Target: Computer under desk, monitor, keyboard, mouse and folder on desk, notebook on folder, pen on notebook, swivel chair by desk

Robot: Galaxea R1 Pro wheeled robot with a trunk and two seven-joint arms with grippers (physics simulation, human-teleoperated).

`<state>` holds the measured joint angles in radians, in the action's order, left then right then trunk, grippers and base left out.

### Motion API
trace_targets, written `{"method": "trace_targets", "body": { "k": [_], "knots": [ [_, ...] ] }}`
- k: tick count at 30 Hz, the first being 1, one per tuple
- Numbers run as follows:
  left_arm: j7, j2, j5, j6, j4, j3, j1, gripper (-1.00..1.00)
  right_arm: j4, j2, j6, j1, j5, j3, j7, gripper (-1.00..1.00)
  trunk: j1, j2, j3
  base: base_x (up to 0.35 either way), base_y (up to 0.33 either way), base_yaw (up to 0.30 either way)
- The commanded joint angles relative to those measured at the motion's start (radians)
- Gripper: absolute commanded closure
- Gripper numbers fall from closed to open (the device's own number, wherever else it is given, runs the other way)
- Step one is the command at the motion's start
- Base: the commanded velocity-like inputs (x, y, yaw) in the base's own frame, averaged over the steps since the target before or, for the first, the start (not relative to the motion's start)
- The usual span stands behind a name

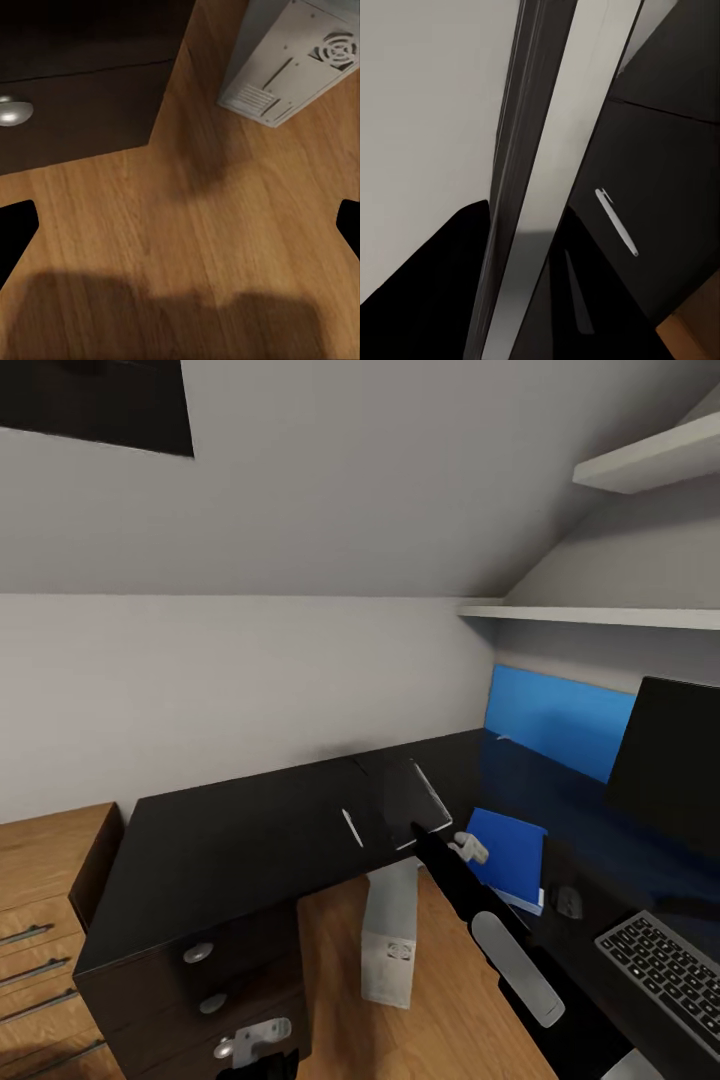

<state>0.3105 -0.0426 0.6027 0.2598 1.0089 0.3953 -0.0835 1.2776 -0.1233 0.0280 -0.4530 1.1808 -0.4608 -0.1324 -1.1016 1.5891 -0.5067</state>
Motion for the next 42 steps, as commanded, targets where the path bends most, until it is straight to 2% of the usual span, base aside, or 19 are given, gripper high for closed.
{"method": "trace_targets", "body": {
  "k": [1, 3, 6, 8, 11, 14, 17, 22, 25, 29, 33, 42],
  "knots": [
    [0.009, -0.001, 0.009, 0.002, 0.002, 0.005, -0.001, -1.0, -0.002, 0.0, 0.009, -0.001, 0.007, -0.003, -0.012, 1.0, 0.0, 0.001, -0.001, 0.0, 0.0, -0.004],
    [0.01, -0.001, 0.009, 0.001, 0.002, 0.006, -0.001, -1.0, -0.007, 0.002, 0.031, -0.001, 0.007, 0.0, -0.022, 1.0, 0.0, 0.001, -0.001, 0.0, 0.0, -0.003],
    [0.01, -0.001, 0.009, 0.001, 0.002, 0.008, -0.001, -1.0, -0.013, 0.016, 0.104, -0.001, 0.008, 0.021, -0.04, 1.0, 0.0, 0.001, -0.001, 0.0, 0.0, -0.001],
    [0.01, -0.001, 0.009, 0.001, 0.002, 0.008, -0.001, -1.0, -0.016, 0.04, 0.166, -0.001, 0.008, 0.039, -0.056, 1.0, 0.0, 0.001, -0.001, 0.0, 0.0, 0.0],
    [0.01, -0.001, 0.009, 0.001, 0.002, 0.008, -0.001, -1.0, -0.017, 0.052, 0.189, -0.001, 0.008, 0.055, -0.074, 1.0, 0.0, 0.001, -0.001, 0.0, 0.0, 0.0],
    [0.01, 0.0, 0.009, 0.001, 0.002, 0.009, -0.001, -1.0, -0.017, 0.064, 0.21, -0.001, 0.009, 0.111, -0.145, 1.0, 0.0, 0.001, -0.001, 0.0, 0.0, 0.0],
    [0.009, 0.0, 0.01, 0.001, 0.001, 0.009, -0.001, -1.0, -0.017, 0.069, 0.213, -0.001, 0.01, 0.127, -0.176, 1.0, 0.0, 0.001, -0.001, 0.0, 0.0, 0.0],
    [0.009, 0.0, 0.009, 0.001, -0.003, 0.01, -0.001, -1.0, -0.017, 0.077, 0.218, -0.001, 0.009, 0.135, -0.195, 1.0, 0.0, 0.001, -0.001, 0.0, 0.0, 0.0],
    [0.009, 0.0, 0.009, 0.001, -0.003, 0.01, -0.001, -1.0, -0.018, 0.091, 0.235, -0.001, 0.008, 0.138, -0.201, 1.0, 0.0, 0.001, -0.001, 0.0, 0.0, 0.0],
    [0.009, 0.0, 0.009, 0.001, -0.004, 0.01, -0.001, -1.0, -0.018, 0.105, 0.286, -0.001, 0.007, 0.142, -0.212, 1.0, 0.0, 0.001, -0.001, 0.0, 0.0, 0.0],
    [0.009, 0.0, 0.009, 0.001, -0.003, 0.01, -0.001, -1.0, -0.027, 0.113, 0.388, -0.001, 0.009, 0.142, -0.222, 1.0, 0.0, 0.001, -0.001, 0.0, 0.0, 0.0],
    [0.009, 0.0, 0.009, 0.001, -0.004, 0.01, -0.001, -1.0, -0.038, 0.116, 0.463, -0.001, 0.013, 0.138, -0.221, 1.0, 0.0, 0.001, -0.001, 0.0, 0.0, 0.0]
  ]
}}
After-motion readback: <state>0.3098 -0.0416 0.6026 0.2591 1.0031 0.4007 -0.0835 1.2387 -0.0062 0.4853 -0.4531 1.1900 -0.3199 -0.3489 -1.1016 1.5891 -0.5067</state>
